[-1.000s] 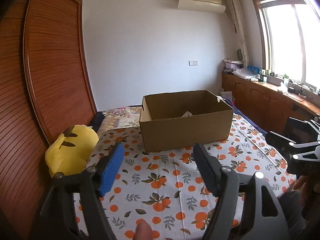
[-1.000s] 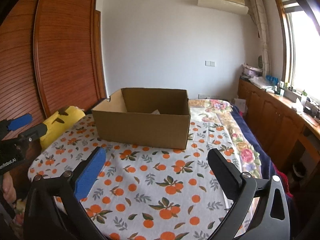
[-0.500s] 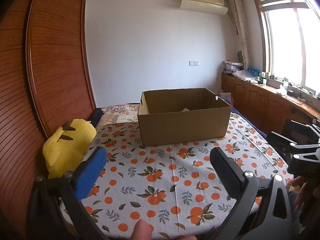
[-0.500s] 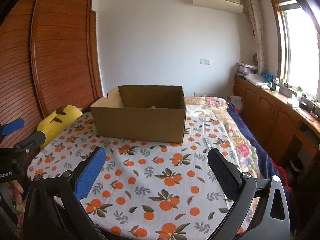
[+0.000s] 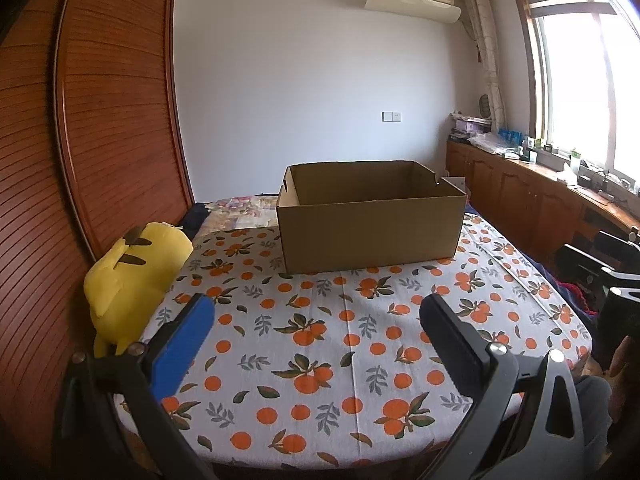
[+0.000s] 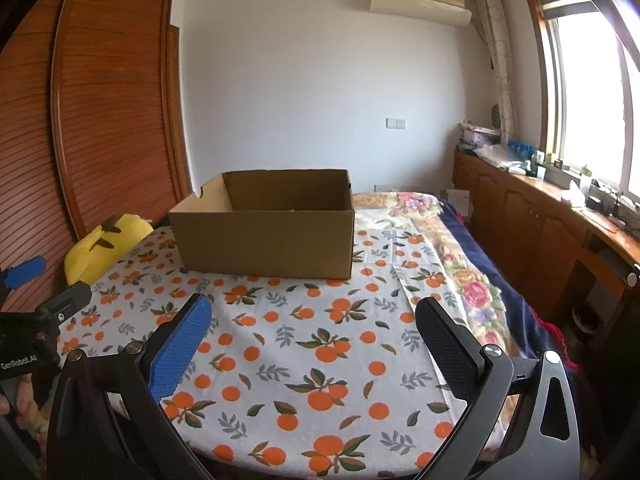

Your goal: Organize snacks

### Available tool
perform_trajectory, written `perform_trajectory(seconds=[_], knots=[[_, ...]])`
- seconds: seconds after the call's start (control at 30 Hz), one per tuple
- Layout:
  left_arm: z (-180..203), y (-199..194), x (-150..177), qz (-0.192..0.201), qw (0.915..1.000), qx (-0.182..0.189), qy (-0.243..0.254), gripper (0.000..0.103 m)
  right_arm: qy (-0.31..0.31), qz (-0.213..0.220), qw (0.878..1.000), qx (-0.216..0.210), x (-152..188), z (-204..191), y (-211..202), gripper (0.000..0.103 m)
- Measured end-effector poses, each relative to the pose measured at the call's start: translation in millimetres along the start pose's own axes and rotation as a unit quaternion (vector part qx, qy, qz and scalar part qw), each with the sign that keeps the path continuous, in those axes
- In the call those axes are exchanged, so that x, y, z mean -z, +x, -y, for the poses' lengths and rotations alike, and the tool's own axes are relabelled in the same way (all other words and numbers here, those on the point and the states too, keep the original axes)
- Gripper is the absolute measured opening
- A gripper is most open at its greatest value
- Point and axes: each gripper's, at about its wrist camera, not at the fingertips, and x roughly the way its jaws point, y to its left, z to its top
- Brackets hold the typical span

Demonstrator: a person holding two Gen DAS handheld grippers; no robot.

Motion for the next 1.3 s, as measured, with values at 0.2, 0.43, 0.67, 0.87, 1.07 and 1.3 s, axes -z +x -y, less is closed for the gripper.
perform_trajectory(seconds=[0.2,0.43,0.67,0.87,1.07,1.3], knots=[[-0.6,0.3,1.8,-0.001,1.0,-0.002,-0.003,0.103,-0.001,0.002,1.0,0.002,0.1,0.0,-1.0,0.103],[-2.0,0.0,2.1,0.0,1.0,-0.002,-0.006,0.103,-0.003,0.001,1.0,0.003,0.6,-1.8,-1.4,0.103],[-2.9,-2.5,1.9,0.006,1.0,-0.004,-0.004,0.103,-0.004,0.001,1.0,0.004,2.2,-2.4,-2.5,0.103],[-4.0,-5.8,1.4,0.009,0.9999,-0.005,-0.006,0.103,-0.003,0.002,1.0,0.004,3.3,-2.9,-2.6,0.103],[-7.0,-9.2,-0.7,0.015,0.9998,-0.007,-0.007,0.103,-0.003,0.002,1.0,0.004,3.3,-2.6,-3.3,0.103],[-6.9,-9.5,-0.7,0.018,0.9998,-0.008,-0.006,0.103,-0.004,0.002,1.0,0.005,3.0,-2.5,-2.8,0.103]])
